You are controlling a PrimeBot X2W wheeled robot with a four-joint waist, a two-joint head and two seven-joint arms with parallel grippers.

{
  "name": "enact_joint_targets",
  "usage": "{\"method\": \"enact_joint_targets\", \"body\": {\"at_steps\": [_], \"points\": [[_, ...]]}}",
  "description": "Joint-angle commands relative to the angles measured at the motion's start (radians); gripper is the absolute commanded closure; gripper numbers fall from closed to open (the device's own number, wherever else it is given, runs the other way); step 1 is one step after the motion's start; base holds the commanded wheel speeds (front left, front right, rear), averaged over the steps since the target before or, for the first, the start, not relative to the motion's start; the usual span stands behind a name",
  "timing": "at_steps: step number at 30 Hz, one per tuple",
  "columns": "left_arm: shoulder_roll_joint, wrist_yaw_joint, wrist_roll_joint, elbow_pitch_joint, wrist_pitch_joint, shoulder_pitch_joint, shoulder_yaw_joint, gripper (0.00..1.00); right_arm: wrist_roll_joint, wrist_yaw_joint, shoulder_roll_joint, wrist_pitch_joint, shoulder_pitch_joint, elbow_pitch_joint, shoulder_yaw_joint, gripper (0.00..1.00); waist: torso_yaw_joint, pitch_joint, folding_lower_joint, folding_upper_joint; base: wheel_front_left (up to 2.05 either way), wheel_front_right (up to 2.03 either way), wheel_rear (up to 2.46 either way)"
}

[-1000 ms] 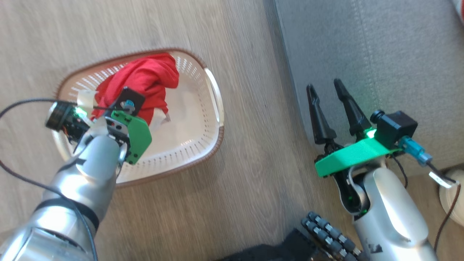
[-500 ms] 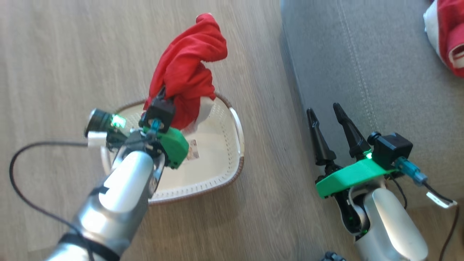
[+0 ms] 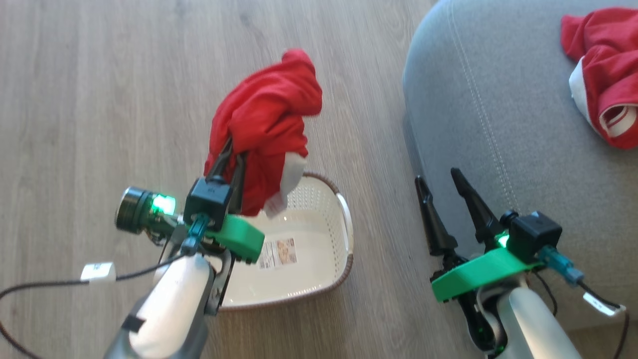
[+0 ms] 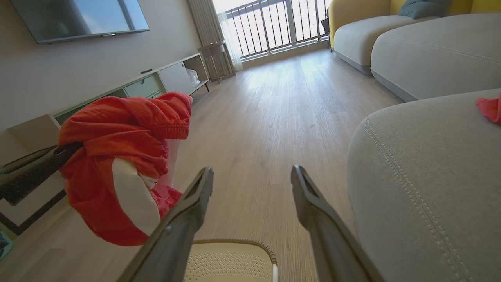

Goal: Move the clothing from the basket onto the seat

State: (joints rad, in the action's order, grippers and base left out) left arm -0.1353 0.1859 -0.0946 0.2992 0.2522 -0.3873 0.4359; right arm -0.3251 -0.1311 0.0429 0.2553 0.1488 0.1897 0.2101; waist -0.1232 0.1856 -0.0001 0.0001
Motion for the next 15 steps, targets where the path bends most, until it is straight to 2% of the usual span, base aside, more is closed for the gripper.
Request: {"method": "enact_joint_targets", "body": {"at_steps": [1,7,15], "points": [[-0.012,-0.010,0.012,-0.057,0.009,0.001,-0.050,1.00,0.011,0.000,0.007,0.006,-0.010,-0.035,0.029,0.00,0.016,-0.047,0.0001,-0.0001,0.00,0.00,0.00],[0.008,-0.044,0.016,-0.139,0.009,0.087,-0.072,1.00,0.011,0.000,0.007,0.006,-0.059,-0.031,0.022,0.00,0.033,-0.118,0.0001,-0.0001,0.00,0.00,0.00],[0.053,-0.052,0.003,-0.230,0.009,0.209,-0.147,1.00,0.021,0.000,0.007,0.006,-0.096,-0.053,0.038,0.00,0.036,-0.168,0.0001,-0.0001,0.00,0.00,0.00]]}}
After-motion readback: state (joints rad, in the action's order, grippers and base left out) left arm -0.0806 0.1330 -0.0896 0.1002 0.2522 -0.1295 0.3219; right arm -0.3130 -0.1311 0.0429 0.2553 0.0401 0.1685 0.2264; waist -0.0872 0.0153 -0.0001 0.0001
